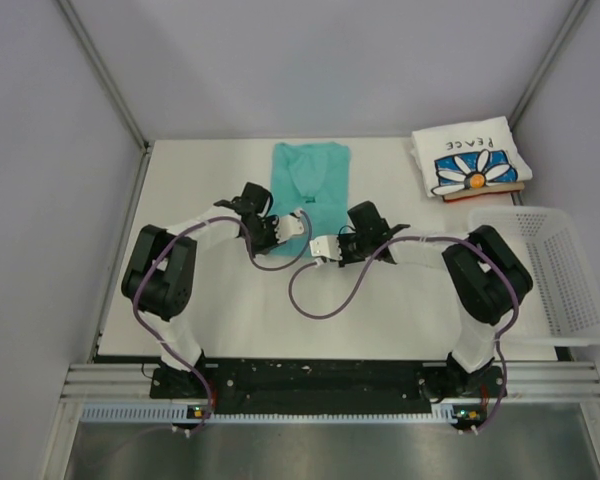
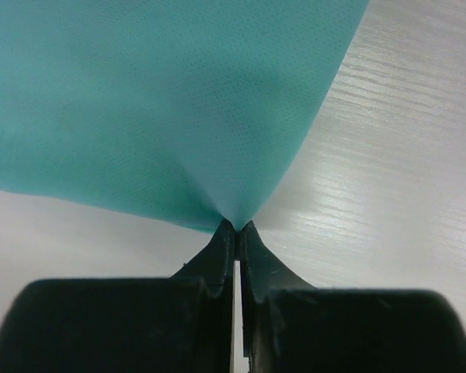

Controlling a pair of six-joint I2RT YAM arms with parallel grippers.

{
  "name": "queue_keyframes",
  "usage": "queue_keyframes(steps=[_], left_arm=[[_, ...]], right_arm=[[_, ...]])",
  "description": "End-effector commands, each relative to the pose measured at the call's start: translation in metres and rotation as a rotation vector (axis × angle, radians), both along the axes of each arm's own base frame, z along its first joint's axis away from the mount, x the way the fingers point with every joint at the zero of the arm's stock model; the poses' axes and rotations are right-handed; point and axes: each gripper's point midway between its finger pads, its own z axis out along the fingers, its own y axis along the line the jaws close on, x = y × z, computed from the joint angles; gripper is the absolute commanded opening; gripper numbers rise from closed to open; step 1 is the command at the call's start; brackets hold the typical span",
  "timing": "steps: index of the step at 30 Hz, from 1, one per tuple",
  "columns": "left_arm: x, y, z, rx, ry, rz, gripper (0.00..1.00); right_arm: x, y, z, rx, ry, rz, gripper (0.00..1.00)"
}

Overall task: Fold and stack the t-shirts
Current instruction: Grab one side of the 2/3 rectangular tshirt with both arms

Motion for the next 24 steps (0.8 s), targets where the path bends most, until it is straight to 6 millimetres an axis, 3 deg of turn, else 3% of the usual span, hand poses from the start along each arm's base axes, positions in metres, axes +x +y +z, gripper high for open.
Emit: queue_keyframes(steps=[1, 7, 12, 17, 21, 24], left_arm=[[-0.014, -0.004, 0.016, -0.003, 0.02, 0.001, 0.0], [-0.061, 0.0, 0.046, -0.064, 0.075, -0.011, 0.0], [-0.129, 0.017, 0.07, -0.067, 0.14, -0.062, 0.0], [-0.19, 0.031, 0.106, -0.119, 0.141, -0.127, 0.0], [-0.205, 0.022, 0.138, -0.237, 0.066, -0.136, 0.0], [-0.188, 0.01, 0.157, -0.306, 0.015, -0.081, 0.0]], right_arm=[[-0.016, 0.0, 0.011, 0.0, 0.033, -0.03, 0.0], [-0.063, -0.003, 0.039, -0.043, 0.027, -0.023, 0.0], [-0.128, -0.012, 0.061, -0.05, 0.088, 0.014, 0.0], [-0.19, -0.018, 0.114, 0.081, 0.149, 0.075, 0.0], [-0.205, -0.016, 0.139, 0.201, 0.174, 0.08, 0.0], [-0.186, -0.02, 0.148, 0.246, 0.167, 0.0, 0.0]])
